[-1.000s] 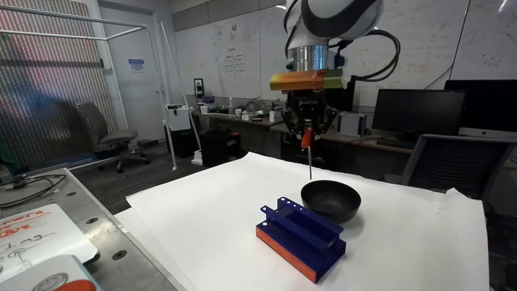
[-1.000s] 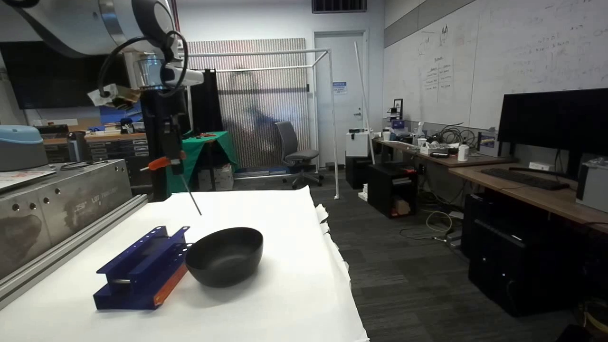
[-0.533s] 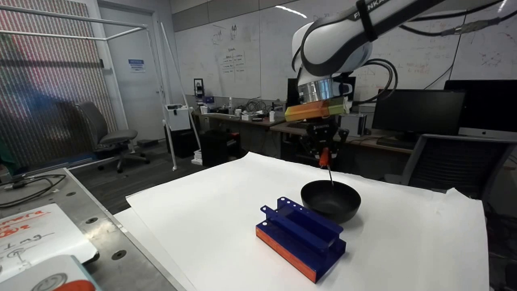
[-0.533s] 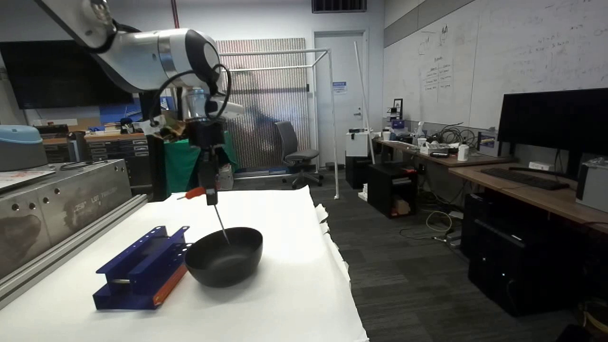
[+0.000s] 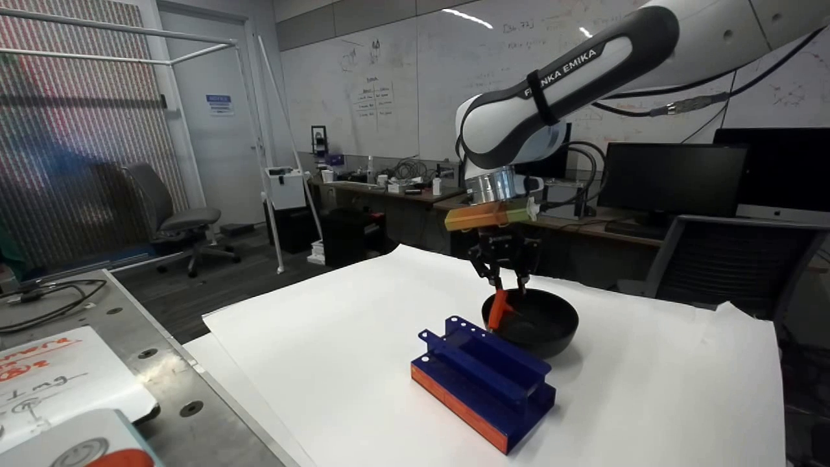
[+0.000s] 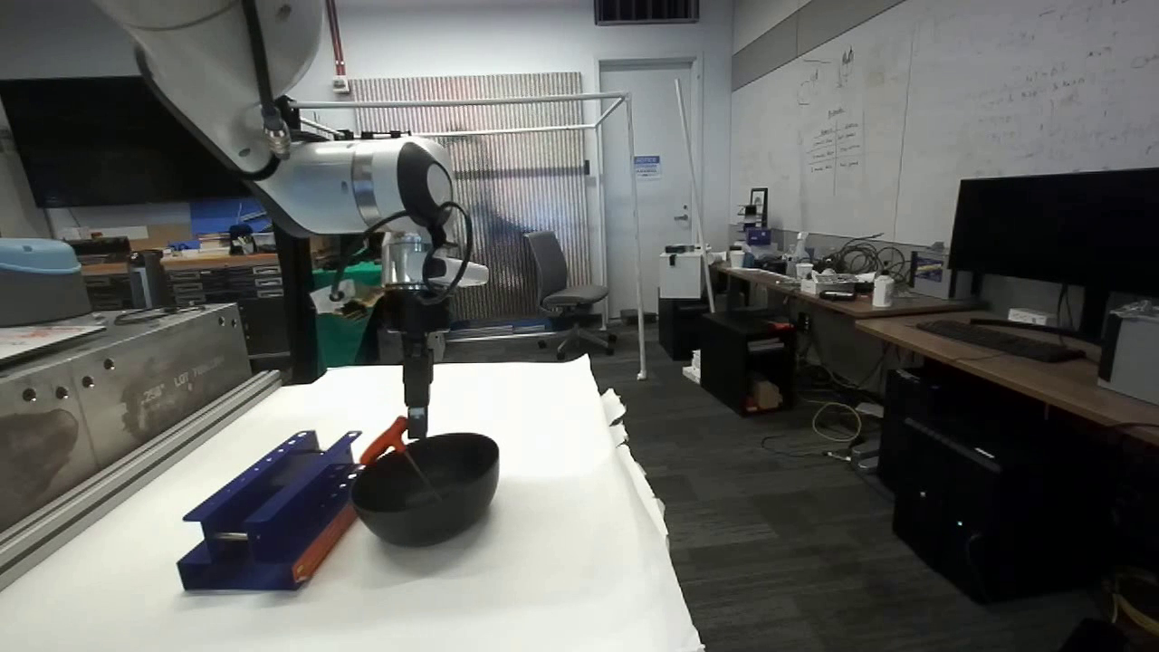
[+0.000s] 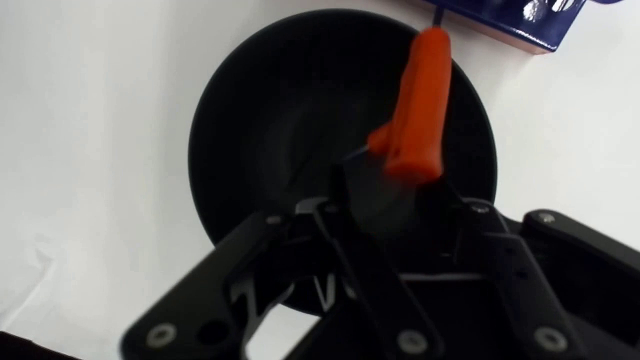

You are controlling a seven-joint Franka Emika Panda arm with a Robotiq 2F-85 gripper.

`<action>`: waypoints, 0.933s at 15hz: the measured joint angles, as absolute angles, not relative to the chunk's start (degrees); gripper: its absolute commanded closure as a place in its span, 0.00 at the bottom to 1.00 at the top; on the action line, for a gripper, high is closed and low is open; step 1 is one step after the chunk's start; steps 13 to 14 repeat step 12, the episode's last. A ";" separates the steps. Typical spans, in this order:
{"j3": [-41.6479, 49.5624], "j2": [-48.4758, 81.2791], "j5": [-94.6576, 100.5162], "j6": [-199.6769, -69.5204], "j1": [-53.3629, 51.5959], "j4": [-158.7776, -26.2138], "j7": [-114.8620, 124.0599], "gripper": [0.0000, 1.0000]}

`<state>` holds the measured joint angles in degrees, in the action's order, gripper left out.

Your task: Pick the orange object and put it in the bowl

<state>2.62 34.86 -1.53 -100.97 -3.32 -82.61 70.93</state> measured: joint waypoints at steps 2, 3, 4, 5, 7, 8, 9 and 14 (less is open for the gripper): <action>2.62 36.01 -2.07 -100.14 -3.29 -80.75 70.64 0.11; 2.62 36.41 -2.45 -99.80 -3.25 -80.06 70.45 0.05; 2.62 36.77 -2.95 -99.36 -3.16 -79.38 70.08 0.00; 2.61 37.02 -3.61 -99.08 -3.02 -78.83 69.48 0.00; 2.29 37.10 -5.81 -98.72 -2.32 -78.11 66.33 0.00; 1.94 36.95 -7.30 -98.67 -1.71 -77.94 63.59 0.00; 1.57 36.62 -8.73 -98.62 -1.06 -77.92 60.86 0.00; 0.91 34.68 -12.56 -97.43 0.78 -78.28 53.27 0.00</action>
